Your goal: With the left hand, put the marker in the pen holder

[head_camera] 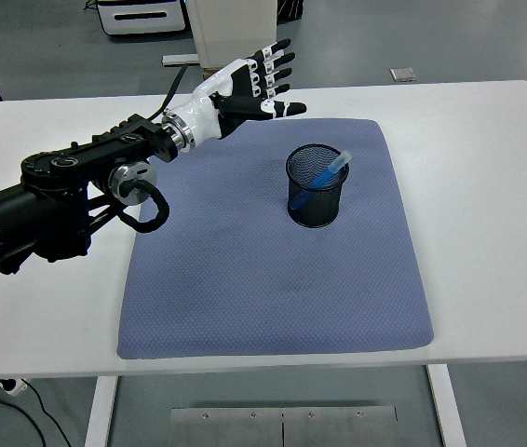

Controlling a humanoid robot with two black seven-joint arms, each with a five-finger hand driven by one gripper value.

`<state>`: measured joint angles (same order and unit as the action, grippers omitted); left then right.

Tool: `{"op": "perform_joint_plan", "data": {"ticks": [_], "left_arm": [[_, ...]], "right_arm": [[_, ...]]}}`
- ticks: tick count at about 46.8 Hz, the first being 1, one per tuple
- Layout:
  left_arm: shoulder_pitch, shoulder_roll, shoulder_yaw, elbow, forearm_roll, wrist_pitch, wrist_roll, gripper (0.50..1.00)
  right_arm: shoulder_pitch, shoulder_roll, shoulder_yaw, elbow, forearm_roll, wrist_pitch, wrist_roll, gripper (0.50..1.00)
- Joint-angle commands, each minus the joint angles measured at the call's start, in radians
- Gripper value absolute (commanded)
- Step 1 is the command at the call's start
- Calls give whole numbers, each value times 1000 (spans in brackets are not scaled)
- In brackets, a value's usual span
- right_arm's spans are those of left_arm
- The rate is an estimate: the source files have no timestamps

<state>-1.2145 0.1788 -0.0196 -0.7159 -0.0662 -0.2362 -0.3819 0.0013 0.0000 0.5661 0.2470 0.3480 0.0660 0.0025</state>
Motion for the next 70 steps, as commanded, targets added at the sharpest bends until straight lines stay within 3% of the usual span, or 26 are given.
{"op": "perform_joint_plan", "data": {"ticks": [1,12,40,55,70], "left_arm": [[3,37,1,3,0,0,0,1000],[33,149,-10,7,-18,2,-2,1000],[342,343,-396,59,-21,-8,-6,1000],[414,338,-454,108,-23,-3,-6,1000],[420,338,-474,108,-23,-2,-6,1000]], "right_arm": [[-1,0,0,0,-1,0,1,1000],[0,0,0,0,0,0,1,1000],[0,0,0,0,0,0,1,1000],[0,0,0,0,0,0,1,1000],[0,0,-2,0,-1,0,-1,1000]]}}
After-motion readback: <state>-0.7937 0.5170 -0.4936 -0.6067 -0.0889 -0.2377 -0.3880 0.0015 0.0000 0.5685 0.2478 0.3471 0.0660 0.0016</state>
